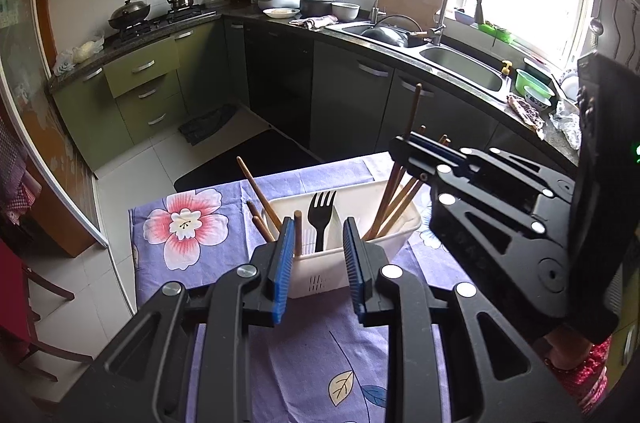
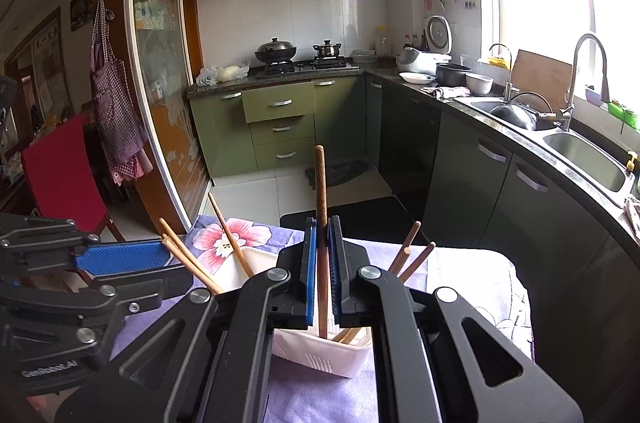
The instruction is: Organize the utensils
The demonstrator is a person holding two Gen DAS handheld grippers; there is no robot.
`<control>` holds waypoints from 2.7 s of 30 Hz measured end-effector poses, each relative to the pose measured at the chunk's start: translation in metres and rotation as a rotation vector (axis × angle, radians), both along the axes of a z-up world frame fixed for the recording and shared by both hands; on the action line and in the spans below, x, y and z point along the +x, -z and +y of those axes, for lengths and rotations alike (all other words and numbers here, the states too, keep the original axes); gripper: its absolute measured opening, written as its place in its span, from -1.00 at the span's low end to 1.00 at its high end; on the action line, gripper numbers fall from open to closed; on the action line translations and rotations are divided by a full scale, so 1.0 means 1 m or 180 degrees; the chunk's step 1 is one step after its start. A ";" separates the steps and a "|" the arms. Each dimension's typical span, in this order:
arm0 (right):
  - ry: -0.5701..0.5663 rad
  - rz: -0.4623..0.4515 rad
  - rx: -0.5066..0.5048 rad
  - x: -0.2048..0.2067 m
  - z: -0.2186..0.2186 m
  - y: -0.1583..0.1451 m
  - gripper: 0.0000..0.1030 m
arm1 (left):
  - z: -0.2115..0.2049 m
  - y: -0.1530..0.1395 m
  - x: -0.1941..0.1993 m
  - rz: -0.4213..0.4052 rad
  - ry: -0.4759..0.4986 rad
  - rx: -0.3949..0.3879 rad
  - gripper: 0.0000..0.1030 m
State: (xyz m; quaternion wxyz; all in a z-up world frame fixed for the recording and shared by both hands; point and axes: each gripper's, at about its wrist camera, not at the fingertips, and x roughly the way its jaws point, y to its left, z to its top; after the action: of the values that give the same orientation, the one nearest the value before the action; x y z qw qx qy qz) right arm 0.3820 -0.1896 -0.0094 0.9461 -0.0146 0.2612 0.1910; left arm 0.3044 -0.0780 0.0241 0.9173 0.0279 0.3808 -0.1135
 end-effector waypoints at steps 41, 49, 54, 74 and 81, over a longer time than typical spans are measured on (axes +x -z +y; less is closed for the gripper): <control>0.0399 -0.0472 0.0300 -0.285 -0.081 0.059 0.91 | 0.047 0.074 -0.200 -0.0769 -0.0693 -0.0280 0.86; 0.0434 -0.0565 0.0200 -0.325 -0.086 0.042 0.91 | 0.051 0.059 -0.236 -0.0873 -0.0682 -0.0300 0.86; 0.0415 -0.0586 0.0180 -0.346 -0.088 0.038 0.91 | 0.051 0.057 -0.253 -0.0894 -0.0671 -0.0323 0.86; 0.0355 -0.0587 0.0208 -0.354 -0.084 0.033 0.91 | 0.056 0.048 -0.278 -0.0990 -0.0749 -0.0294 0.86; 0.0351 -0.0583 0.0210 -0.353 -0.083 0.034 0.91 | 0.056 0.051 -0.275 -0.0948 -0.0756 -0.0279 0.86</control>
State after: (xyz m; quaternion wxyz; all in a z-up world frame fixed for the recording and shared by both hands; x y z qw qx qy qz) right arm 0.0295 -0.2724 -0.0435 0.9750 0.0136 0.1676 0.1450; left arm 0.0289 -0.0221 -0.0272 0.9707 -0.0408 0.2361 -0.0155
